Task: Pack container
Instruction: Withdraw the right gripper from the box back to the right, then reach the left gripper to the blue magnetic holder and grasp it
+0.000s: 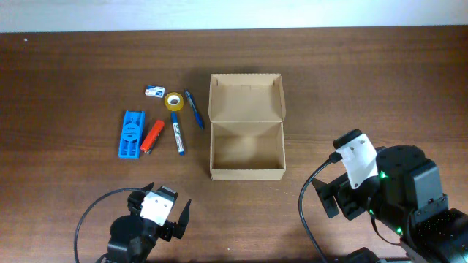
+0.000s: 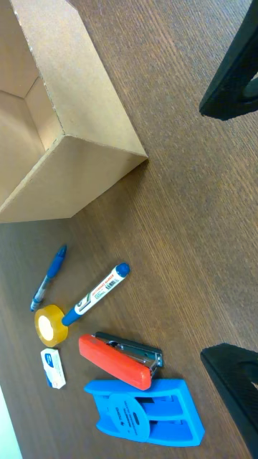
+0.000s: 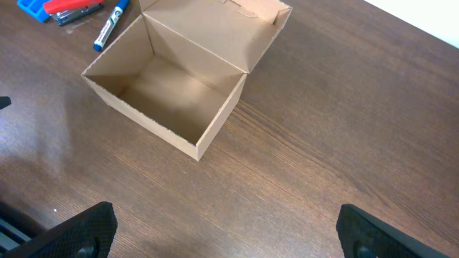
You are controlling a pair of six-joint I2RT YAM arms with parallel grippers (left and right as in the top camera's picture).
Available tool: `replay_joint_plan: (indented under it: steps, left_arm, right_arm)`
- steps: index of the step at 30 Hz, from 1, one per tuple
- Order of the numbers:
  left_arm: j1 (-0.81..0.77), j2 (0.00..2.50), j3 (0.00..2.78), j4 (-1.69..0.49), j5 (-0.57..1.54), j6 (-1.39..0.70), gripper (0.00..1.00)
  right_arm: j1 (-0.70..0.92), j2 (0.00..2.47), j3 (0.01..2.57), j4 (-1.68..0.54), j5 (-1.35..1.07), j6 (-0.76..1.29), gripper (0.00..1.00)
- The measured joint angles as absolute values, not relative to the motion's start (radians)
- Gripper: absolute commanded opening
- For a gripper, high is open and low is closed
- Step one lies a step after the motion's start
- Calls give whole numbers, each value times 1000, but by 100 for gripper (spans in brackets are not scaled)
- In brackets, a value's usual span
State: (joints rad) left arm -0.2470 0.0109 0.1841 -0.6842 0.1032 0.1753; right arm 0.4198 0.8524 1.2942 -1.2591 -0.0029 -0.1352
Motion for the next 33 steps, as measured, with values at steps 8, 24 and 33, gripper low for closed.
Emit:
replay_joint_plan:
  steps: [8,24,33]
  left_arm:
    - [-247,11,184,-684,103,175,99]
    - [-247,11,183,-641,142,175,100]
    - [-242,25,213,-596,125,-51,99]
  right_arm:
    - [420,852,1294,-1259,-3,-134,99]
    - [420,852,1294,-1259,0,-134,99]
    - [420,852,1294,-1258,0,-134,99]
